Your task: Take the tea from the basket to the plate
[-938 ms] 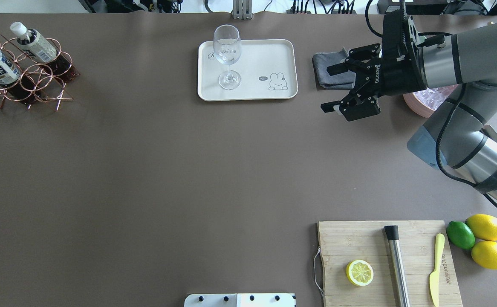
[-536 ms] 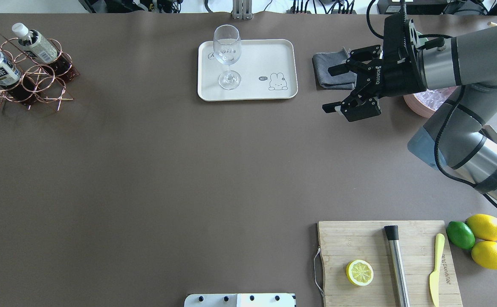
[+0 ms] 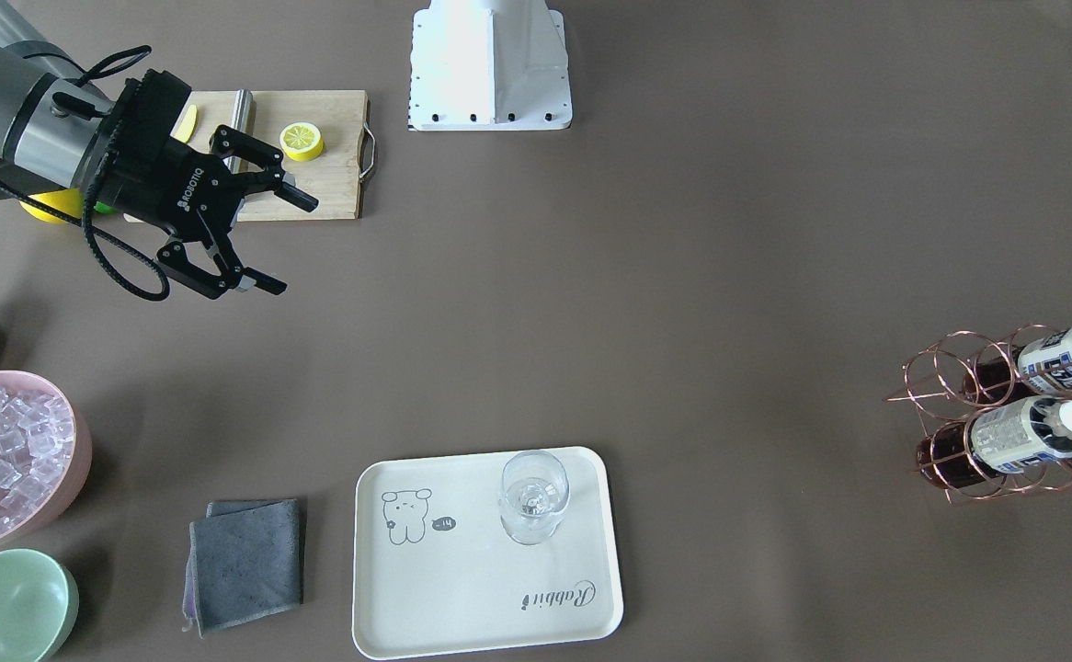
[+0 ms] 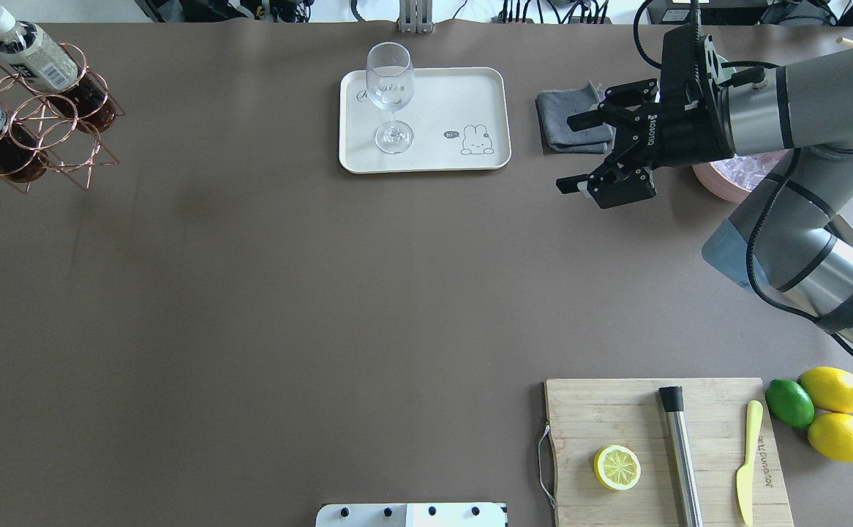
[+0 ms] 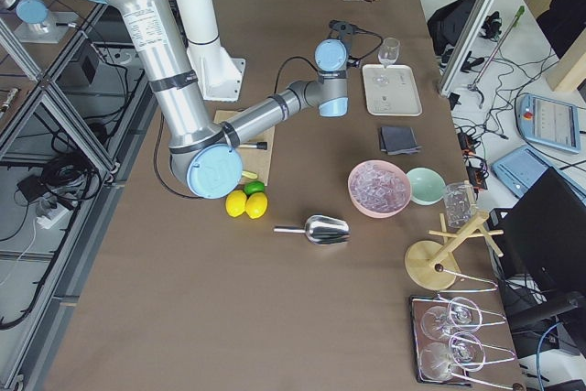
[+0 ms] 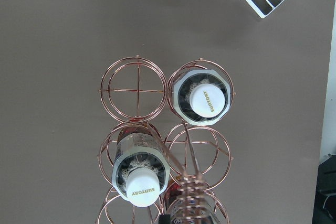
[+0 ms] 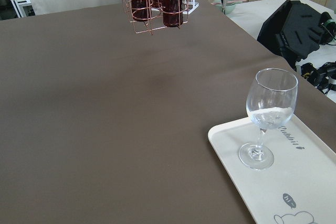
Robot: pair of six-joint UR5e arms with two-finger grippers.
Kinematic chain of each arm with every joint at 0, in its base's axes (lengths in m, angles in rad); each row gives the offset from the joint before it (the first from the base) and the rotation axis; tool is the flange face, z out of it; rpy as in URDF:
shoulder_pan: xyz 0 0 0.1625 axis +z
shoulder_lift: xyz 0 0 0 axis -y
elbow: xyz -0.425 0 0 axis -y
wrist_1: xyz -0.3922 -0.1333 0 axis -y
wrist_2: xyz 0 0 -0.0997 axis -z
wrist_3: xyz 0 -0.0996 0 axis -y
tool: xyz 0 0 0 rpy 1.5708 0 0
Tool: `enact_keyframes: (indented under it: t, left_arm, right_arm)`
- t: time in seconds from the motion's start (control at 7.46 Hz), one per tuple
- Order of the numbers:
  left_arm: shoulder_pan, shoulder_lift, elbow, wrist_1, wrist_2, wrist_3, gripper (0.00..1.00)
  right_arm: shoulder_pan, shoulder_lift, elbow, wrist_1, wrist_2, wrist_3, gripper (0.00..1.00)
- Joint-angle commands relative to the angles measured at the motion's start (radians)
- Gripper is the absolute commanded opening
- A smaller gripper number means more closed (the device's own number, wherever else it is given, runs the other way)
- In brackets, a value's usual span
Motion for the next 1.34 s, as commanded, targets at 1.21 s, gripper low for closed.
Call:
enact_keyframes:
  t: [1.21]
  left_arm:
    - [0.702, -0.252, -0.351, 0.014, 0.001, -0.79, 0.0]
  right_arm:
    - [0.003, -0.121, -0.01, 0.189, -0.007, 0.021, 1.0]
